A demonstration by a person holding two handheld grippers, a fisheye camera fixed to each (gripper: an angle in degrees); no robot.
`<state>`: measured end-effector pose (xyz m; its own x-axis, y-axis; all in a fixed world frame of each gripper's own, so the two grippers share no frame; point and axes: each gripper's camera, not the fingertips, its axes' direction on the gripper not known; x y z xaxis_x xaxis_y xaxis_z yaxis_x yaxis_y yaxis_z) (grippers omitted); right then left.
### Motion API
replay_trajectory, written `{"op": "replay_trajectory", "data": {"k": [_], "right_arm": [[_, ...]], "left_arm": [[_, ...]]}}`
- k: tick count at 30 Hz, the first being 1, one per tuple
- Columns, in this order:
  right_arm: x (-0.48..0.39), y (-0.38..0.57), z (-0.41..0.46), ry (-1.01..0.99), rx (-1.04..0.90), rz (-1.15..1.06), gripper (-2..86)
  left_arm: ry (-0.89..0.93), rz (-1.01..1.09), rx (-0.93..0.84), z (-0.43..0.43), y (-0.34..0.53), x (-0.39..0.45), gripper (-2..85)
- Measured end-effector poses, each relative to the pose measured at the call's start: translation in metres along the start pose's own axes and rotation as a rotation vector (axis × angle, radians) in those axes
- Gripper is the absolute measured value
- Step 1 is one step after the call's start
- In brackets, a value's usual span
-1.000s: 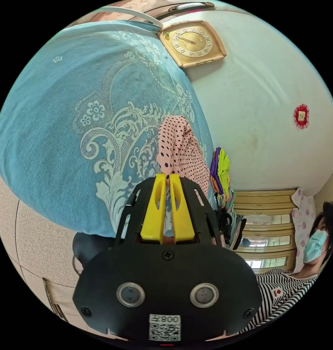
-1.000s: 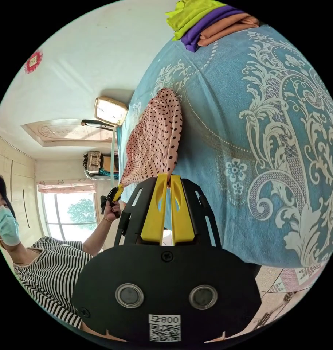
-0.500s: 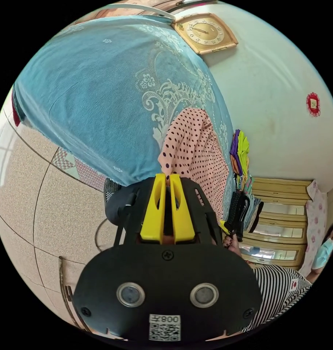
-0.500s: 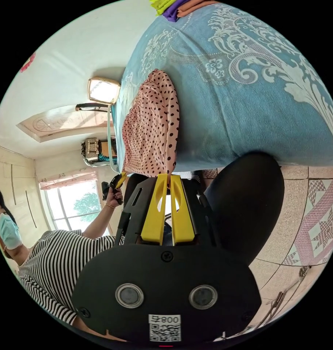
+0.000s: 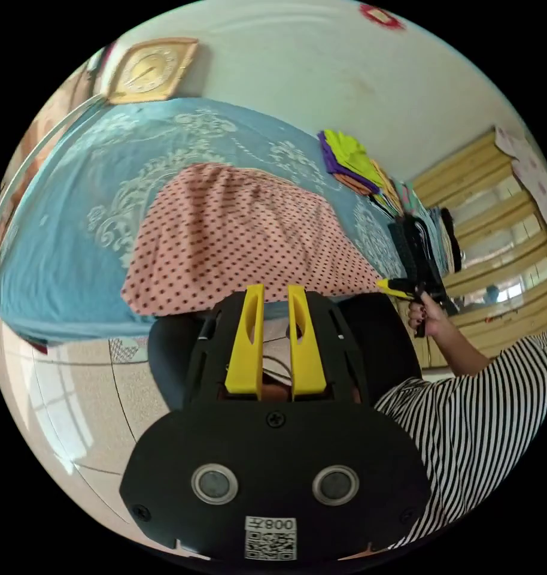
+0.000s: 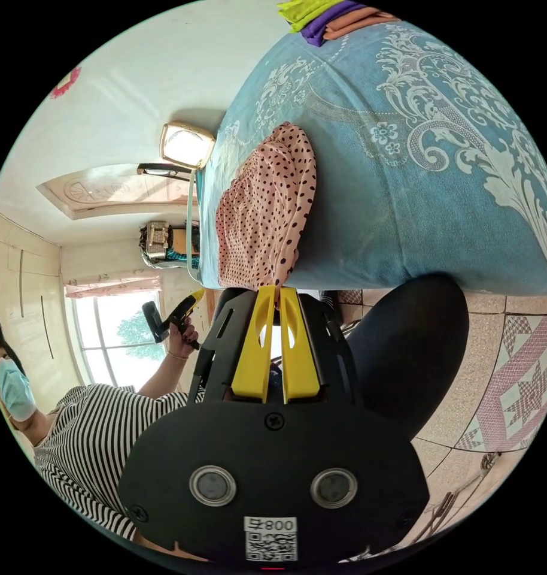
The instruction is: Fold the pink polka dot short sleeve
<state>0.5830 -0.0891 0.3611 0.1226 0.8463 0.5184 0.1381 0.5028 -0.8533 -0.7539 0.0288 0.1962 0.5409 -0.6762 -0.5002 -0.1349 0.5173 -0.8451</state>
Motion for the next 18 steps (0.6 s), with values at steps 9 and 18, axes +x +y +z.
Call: {"op": "replay_trajectory", "data": {"k": [9,18], "right_arm": [[-0.019,-0.015,-0.008,-0.050,0.016,-0.075,1.3],[-0.012,-0.038,-0.005,-0.144,-0.012,-0.110,1.8]], "left_arm": [[-0.181,0.678,-0.150,0.129,-0.013,0.177,11.4],[-0.350,0.674,-0.160,0.182,0.005,0.213,2.2]]}}
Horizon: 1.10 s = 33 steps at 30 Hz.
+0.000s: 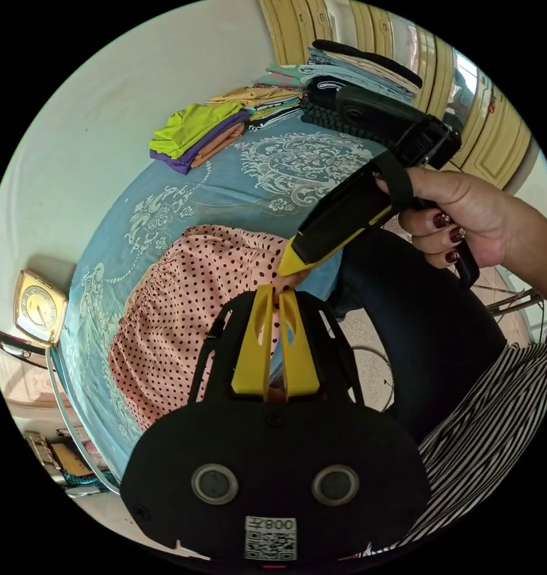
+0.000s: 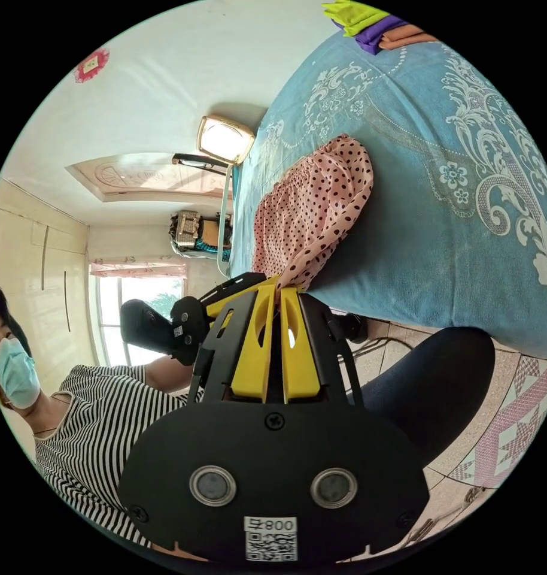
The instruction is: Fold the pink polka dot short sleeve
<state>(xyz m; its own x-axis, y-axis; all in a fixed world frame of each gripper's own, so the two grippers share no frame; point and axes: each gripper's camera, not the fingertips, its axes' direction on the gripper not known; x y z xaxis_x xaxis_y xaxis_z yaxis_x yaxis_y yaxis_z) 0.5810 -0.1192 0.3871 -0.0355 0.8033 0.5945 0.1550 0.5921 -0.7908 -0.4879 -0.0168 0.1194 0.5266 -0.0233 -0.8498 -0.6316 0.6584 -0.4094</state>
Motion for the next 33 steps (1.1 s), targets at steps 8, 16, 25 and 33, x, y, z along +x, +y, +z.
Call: {"op": "replay_trajectory", "data": {"k": [8,16,25,33], "right_arm": [[0.064,-0.034,-0.025,-0.064,0.145,0.152,7.3],[0.103,-0.115,0.004,-0.132,0.157,0.266,11.5],[0.117,-0.182,0.040,-0.122,0.129,0.292,9.5],[0.114,-0.212,0.078,-0.053,0.061,0.267,2.7]], "left_arm": [[0.099,-0.194,0.075,0.001,0.006,-0.008,1.3],[0.137,-0.176,0.078,0.009,0.005,0.004,1.3],[0.194,-0.174,0.076,0.016,0.010,-0.004,1.2],[0.230,-0.201,0.098,0.007,0.025,-0.032,1.2]]}}
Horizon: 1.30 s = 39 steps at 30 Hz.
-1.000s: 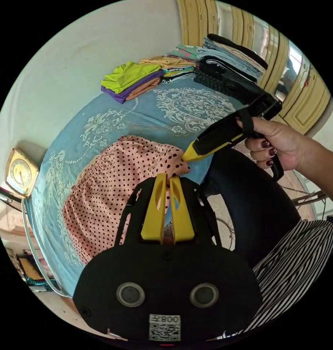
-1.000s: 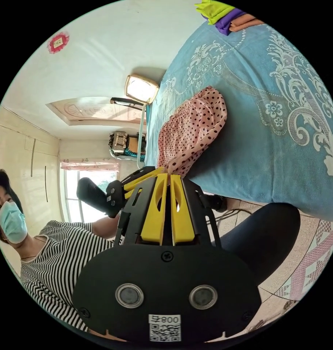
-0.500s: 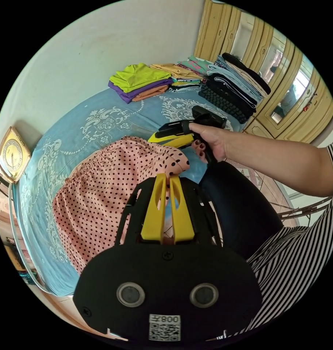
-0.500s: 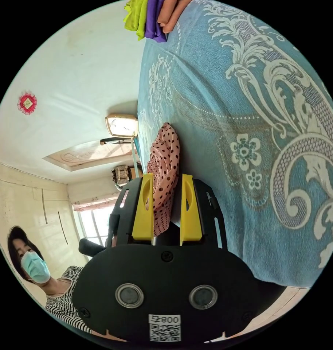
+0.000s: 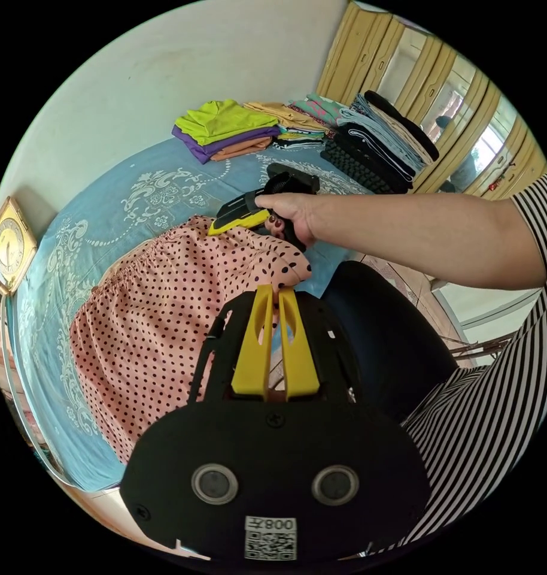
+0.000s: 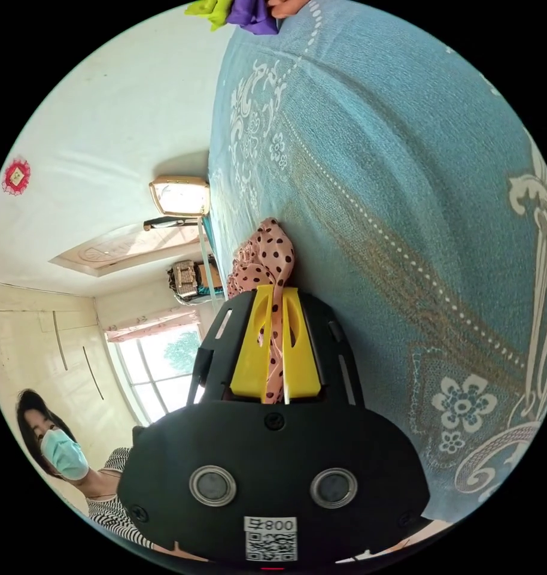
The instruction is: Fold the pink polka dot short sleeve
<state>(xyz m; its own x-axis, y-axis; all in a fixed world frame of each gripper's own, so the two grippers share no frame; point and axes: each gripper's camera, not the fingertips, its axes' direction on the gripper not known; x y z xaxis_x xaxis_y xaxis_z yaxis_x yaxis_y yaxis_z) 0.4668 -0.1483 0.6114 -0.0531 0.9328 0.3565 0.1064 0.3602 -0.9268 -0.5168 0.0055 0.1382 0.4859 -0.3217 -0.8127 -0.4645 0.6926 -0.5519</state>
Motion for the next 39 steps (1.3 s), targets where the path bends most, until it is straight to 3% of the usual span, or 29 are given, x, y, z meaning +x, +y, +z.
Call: {"op": "replay_trajectory", "data": {"k": [6,14,24,39], "right_arm": [[-0.014,0.009,0.014,-0.016,0.028,-0.048,0.9],[-0.073,0.024,0.065,0.018,0.054,-0.170,-0.5],[-0.150,0.023,0.227,0.156,-0.080,-0.355,0.9],[-0.141,-0.010,0.428,0.346,-0.237,-0.326,1.5]], "left_arm": [[0.046,-0.070,0.045,-0.029,0.019,-0.036,1.1],[0.111,-0.336,0.174,-0.097,0.076,-0.120,1.0],[0.219,-0.743,0.325,-0.160,0.180,-0.239,1.2],[0.404,-1.122,0.454,-0.216,0.281,-0.379,1.6]]}}
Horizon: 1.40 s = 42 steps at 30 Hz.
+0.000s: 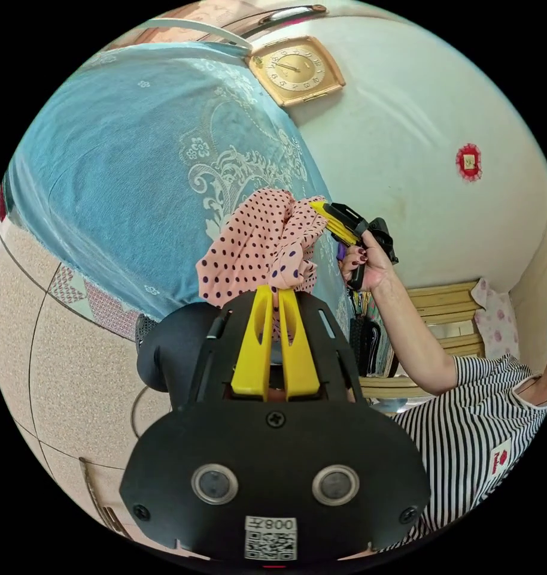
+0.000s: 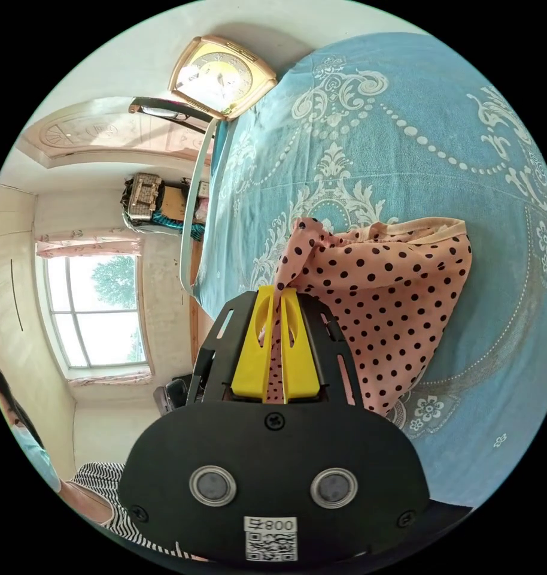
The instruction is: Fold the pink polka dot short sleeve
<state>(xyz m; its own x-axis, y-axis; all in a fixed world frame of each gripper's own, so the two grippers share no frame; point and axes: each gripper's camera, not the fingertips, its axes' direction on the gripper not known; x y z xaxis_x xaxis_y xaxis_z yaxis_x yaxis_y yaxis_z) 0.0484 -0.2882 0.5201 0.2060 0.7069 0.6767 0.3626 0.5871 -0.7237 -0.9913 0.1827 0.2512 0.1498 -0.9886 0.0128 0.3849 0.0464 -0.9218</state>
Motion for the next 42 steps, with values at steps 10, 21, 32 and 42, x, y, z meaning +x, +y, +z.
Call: {"op": "replay_trajectory", "data": {"k": [10,21,32,42], "right_arm": [[0.008,-0.029,0.056,0.024,-0.063,-0.013,2.7],[-0.010,-0.010,0.060,0.011,-0.071,-0.226,1.4],[0.025,-0.025,0.095,0.114,-0.197,-0.213,0.4],[0.103,0.073,0.007,-0.090,-0.130,-0.095,4.5]], "left_arm": [[0.115,-0.225,-0.024,-0.046,-0.055,-0.040,2.3],[0.178,-0.300,-0.020,-0.098,-0.087,-0.055,2.5],[0.098,-0.289,-0.020,-0.147,-0.106,-0.059,5.5],[0.228,-0.280,-0.038,-0.157,-0.119,-0.077,12.9]]}}
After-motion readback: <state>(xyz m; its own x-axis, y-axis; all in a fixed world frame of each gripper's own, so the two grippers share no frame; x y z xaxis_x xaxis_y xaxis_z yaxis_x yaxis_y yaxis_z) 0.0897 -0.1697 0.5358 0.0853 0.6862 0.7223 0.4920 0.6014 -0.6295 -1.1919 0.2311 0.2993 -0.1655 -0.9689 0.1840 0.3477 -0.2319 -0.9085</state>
